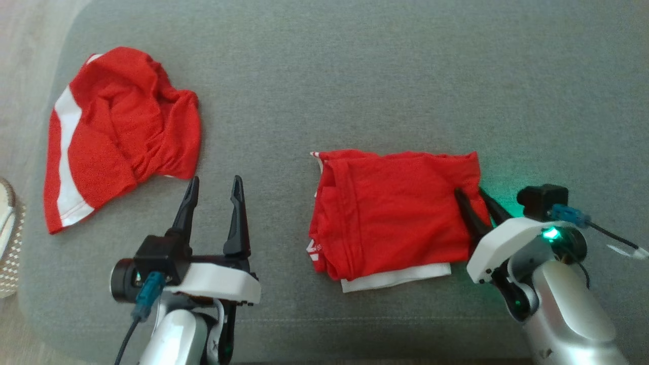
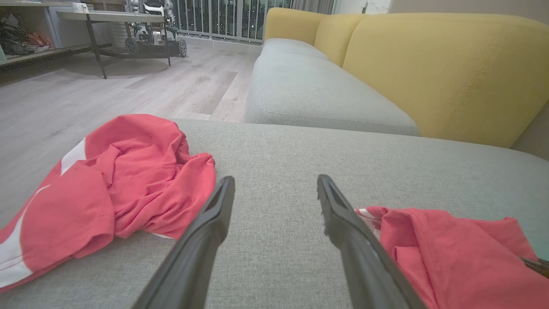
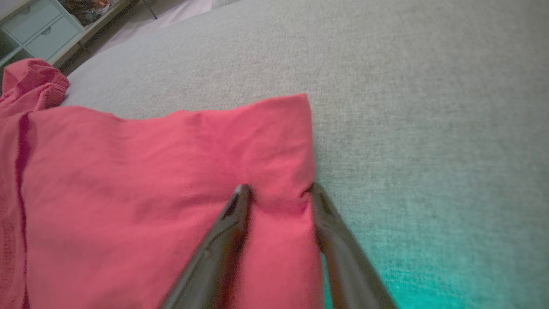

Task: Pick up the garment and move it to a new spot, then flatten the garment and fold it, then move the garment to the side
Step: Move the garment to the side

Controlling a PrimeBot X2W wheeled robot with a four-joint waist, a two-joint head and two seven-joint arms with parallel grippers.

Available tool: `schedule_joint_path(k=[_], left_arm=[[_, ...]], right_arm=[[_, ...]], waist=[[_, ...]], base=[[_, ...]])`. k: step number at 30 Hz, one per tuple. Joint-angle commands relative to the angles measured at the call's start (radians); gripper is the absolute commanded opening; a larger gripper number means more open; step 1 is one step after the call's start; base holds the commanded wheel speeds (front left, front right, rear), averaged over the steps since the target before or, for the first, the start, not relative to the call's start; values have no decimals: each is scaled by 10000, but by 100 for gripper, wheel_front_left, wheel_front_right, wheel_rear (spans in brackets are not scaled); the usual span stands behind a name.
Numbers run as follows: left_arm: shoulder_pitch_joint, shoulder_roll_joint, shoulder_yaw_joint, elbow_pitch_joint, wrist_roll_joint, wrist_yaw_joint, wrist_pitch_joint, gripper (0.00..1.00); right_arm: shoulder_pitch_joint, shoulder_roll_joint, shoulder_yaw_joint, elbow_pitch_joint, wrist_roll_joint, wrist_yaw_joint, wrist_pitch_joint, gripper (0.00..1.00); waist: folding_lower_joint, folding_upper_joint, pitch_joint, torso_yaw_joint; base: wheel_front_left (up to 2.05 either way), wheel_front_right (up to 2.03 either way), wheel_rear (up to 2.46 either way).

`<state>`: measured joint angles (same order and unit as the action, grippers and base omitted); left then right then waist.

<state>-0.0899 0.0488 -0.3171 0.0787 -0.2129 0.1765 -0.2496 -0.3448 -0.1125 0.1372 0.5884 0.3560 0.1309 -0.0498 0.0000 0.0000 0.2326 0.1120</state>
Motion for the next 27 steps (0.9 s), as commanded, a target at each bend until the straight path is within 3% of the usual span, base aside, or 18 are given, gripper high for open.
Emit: schedule_joint_path(k=[1, 12, 20, 27], left_arm=[[-467, 14, 291, -379, 80, 49, -122, 100], [-488, 14, 675, -344, 539, -227, -122, 100], [-1035, 40, 660, -495, 1194, -699, -122, 100], [-2274, 625, 69, -360, 2099, -1575, -122, 100]], right_arm=[[-253, -59, 299, -160, -179, -2, -197, 0], [-1297, -134, 1186, 545, -1571, -2, -1531, 0], [-2500, -1449, 1613, 359, -1600, -2, -1329, 0], [-3889, -2772, 2136, 472, -1186, -2, -1151, 0]], waist=[[0, 0, 91, -144], [0, 0, 113, -1483], [0, 0, 866, -2918], [0, 0, 2145, -4113]], base=[[0, 0, 0], [0, 0, 0], [0, 0, 0], [0, 0, 0]])
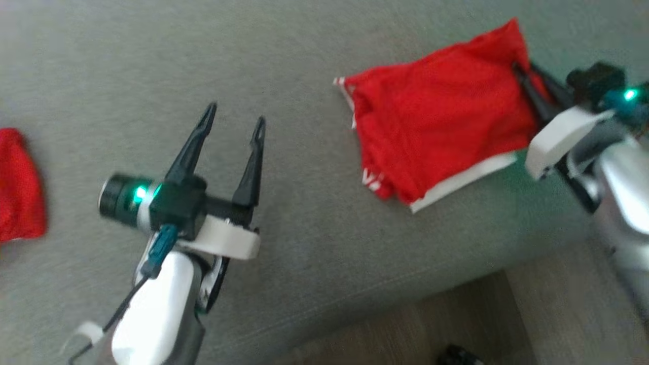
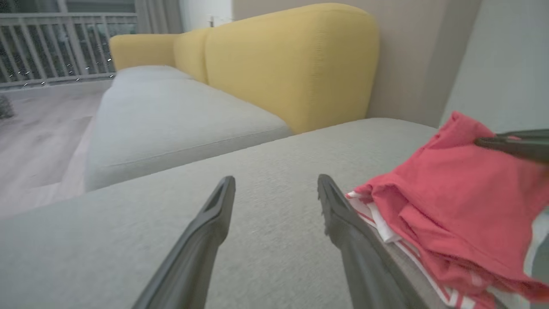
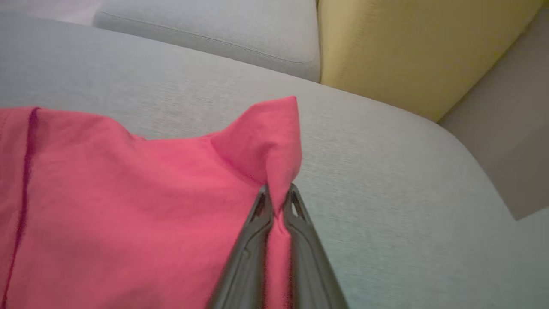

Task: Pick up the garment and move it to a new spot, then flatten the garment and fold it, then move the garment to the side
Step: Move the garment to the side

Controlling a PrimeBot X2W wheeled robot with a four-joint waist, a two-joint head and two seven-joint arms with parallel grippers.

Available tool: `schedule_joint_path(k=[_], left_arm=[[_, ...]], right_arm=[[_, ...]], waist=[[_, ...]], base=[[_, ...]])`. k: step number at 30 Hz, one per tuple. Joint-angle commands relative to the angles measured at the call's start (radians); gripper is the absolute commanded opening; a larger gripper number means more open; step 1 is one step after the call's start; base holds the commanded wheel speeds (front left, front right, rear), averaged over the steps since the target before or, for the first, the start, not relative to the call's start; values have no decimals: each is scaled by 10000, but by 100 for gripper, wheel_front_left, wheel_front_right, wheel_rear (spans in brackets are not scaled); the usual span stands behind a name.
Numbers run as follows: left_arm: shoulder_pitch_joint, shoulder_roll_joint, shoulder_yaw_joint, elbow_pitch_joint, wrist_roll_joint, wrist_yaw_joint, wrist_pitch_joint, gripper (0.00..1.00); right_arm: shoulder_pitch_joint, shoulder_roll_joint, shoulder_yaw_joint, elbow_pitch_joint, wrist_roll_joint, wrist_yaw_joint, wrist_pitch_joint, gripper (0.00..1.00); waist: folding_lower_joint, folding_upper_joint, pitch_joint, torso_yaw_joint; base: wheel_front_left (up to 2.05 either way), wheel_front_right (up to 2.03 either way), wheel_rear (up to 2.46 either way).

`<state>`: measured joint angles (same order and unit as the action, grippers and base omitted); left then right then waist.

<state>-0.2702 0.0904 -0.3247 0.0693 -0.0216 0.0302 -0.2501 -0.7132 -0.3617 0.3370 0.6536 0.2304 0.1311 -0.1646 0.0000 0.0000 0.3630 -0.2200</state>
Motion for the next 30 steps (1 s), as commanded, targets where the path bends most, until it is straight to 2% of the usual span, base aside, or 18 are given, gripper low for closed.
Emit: schedule_joint_path(k=[1, 4, 9, 11, 16, 26, 27, 28, 30], left_arm=[[-690, 321, 33, -217, 308, -242, -117, 100], [-1325, 578, -281, -31, 580, -604, -117, 100], [-1966, 715, -631, 272, 748, -914, -117, 100], [-2179, 704, -755, 357, 769, -975, -117, 100], [-2498, 589, -931, 400, 751, -978, -117, 100], [-2387, 581, -875, 231, 493, -704, -117, 100], [-2355, 559, -870, 213, 456, -663, -117, 100], [-2319, 538, -859, 193, 417, -618, -117, 100], [-2243, 486, -844, 149, 326, -540, -117, 100]], right_arm=[[-393, -396, 209, -110, 113, -4, -18, 0], [-932, -649, 222, 245, 168, -4, -112, 0], [-1625, -769, -152, 969, 84, -4, -281, 0], [-1897, -589, -153, 1102, 392, -4, -404, 0], [-2495, -575, -462, 1482, -98, -4, -658, 0], [-2403, -585, -933, 1790, -265, -4, -924, 0], [-2384, -567, -983, 1779, -268, -4, -934, 89], [-2359, -548, -1046, 1794, -252, -4, -941, 100], [-2310, -522, -1108, 1797, -241, -4, -949, 100]], waist=[[0, 0, 1036, -968], [0, 0, 1465, -1422], [0, 0, 1837, -1873], [0, 0, 1953, -2000], [0, 0, 2223, -2056], [0, 0, 2232, -1792], [0, 0, 2185, -1755], [0, 0, 2130, -1720], [0, 0, 1992, -1633]], base=[[0, 0, 0], [0, 0, 0], [0, 0, 0], [0, 0, 0], [0, 0, 0], [0, 0, 0], [0, 0, 0], [0, 0, 0], [0, 0, 0]])
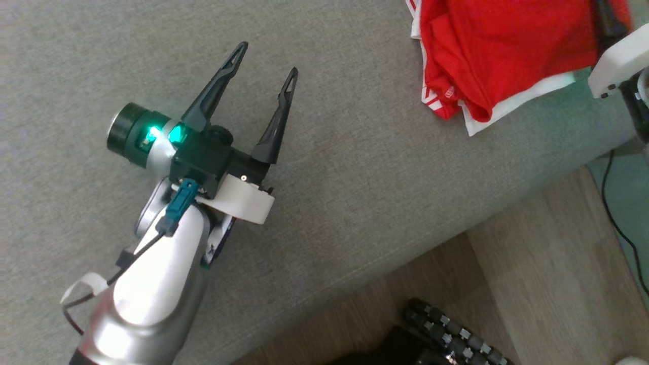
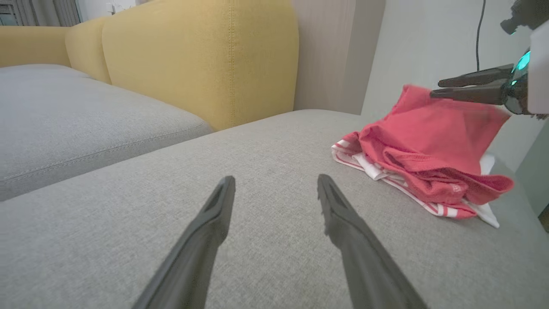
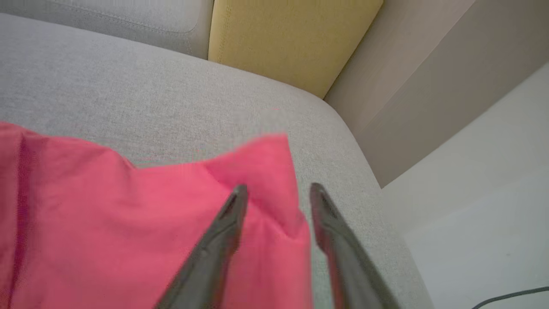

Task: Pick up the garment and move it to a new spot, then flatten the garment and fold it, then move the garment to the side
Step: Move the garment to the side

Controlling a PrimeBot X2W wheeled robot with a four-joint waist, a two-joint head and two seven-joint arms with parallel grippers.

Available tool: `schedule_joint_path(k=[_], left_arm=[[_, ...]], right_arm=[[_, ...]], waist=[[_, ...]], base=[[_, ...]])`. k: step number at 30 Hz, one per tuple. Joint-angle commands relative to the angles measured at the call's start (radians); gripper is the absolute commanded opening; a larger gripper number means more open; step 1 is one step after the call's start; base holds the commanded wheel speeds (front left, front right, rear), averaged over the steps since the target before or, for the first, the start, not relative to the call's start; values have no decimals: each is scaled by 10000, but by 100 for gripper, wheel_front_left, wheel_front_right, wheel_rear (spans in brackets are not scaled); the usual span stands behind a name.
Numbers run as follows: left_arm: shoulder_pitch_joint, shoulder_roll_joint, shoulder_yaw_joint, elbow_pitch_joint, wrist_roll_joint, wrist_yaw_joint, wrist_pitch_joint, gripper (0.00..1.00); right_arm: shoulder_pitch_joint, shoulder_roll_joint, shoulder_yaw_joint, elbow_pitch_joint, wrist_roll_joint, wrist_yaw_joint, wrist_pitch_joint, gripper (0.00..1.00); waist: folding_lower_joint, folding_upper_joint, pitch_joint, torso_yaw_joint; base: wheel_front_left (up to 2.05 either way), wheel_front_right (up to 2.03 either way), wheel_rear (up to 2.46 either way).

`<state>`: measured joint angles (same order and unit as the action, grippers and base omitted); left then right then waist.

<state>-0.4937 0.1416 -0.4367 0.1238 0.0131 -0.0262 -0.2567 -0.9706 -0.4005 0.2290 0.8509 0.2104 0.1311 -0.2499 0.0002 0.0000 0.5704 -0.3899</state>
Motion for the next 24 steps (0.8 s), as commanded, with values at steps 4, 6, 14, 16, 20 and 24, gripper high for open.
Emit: schedule_joint_path(k=[4, 6, 14, 16, 20, 24], left_arm=[[171, -189, 288, -487, -229, 183, -51, 100], [282, -280, 343, -549, -359, 290, -51, 100], [1192, -612, 949, -902, -960, 861, -51, 100], [1503, -678, 1202, -1032, -1102, 1018, -51, 100], [2004, -760, 1581, -1196, -1279, 1213, -51, 100], [2725, -841, 1918, -1323, -1394, 1418, -51, 100]], right_arm=[[407, -182, -122, -269, -61, -4, -104, 100], [492, -192, -185, -408, -109, -4, -106, 100], [1324, 378, -398, -1706, 91, -4, -46, 100], [1723, 649, -429, -2175, 212, -4, 42, 100], [2470, 1152, -570, -2861, 414, -4, 149, 100], [3749, 1899, -954, -3752, 456, -4, 93, 100]], waist=[[-2, 0, -558, 345], [-2, 0, -861, 533], [-2, 0, -2403, 1655], [-2, 0, -2757, 1989], [-2, 0, -3273, 2486], [-2, 0, -3941, 3082]], base=[[0, 0, 0], [0, 0, 0], [0, 0, 0], [0, 0, 0], [0, 0, 0], [0, 0, 0]])
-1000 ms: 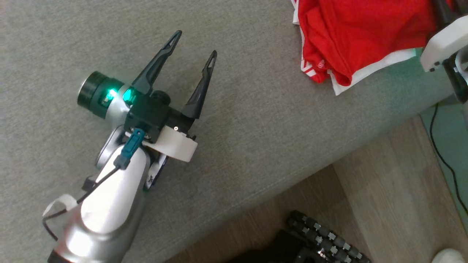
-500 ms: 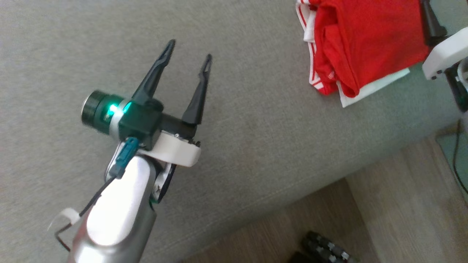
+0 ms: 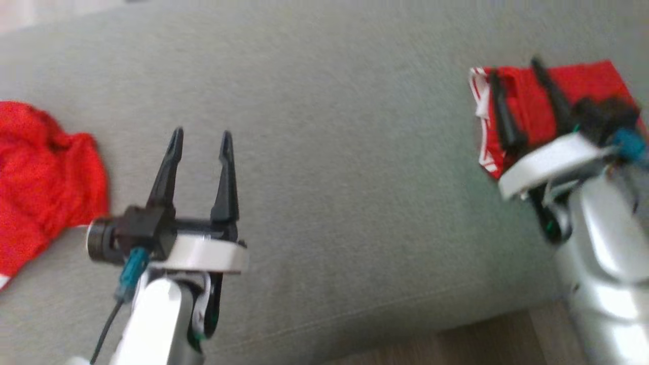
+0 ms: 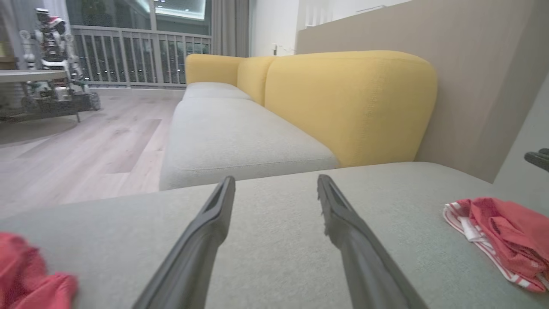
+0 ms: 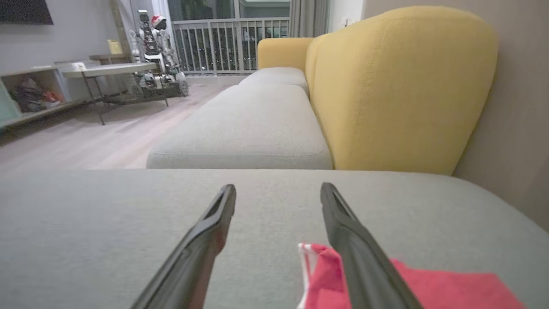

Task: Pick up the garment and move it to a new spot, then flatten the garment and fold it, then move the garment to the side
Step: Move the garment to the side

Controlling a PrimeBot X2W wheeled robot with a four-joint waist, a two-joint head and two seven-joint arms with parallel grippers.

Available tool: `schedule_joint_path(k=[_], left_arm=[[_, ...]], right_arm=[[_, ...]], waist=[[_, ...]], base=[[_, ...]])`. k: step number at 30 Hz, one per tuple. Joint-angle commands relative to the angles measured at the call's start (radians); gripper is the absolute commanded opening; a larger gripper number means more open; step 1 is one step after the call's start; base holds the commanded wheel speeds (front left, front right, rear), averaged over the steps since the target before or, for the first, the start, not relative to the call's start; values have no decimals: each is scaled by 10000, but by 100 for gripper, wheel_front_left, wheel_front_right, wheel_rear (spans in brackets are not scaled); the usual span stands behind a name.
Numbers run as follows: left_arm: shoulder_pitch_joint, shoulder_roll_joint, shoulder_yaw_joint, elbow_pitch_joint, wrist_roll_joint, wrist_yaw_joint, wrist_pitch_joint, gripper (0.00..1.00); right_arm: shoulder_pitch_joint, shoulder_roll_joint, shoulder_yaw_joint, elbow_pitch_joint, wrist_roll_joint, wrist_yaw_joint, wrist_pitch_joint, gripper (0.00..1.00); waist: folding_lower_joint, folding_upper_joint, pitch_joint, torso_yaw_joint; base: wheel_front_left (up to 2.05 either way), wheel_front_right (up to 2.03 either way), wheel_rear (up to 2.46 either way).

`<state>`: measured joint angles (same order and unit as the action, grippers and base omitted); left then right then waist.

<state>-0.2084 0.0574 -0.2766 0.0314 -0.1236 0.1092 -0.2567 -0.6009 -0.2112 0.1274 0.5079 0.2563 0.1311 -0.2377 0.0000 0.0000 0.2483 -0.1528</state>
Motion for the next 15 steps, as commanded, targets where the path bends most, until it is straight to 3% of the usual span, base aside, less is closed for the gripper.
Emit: schedule_joint_path(k=[1, 7, 15], left_arm=[[58, -15, 384, -439, -73, 114, -51, 100], [973, -63, 593, -496, -353, 187, -51, 100], [1749, -70, 831, -308, -646, 440, -51, 100]], right_arm=[[394, 199, -2, -514, -51, -4, -48, 100], [2131, 1023, -335, -1363, -592, -4, -131, 100], [3737, 1534, -610, -2225, -1362, -4, -201, 100]], waist=[[0, 0, -853, 821], [0, 0, -1458, 1394], [0, 0, -1956, 1822]], base=[[0, 0, 0], [0, 0, 0], [0, 0, 0]])
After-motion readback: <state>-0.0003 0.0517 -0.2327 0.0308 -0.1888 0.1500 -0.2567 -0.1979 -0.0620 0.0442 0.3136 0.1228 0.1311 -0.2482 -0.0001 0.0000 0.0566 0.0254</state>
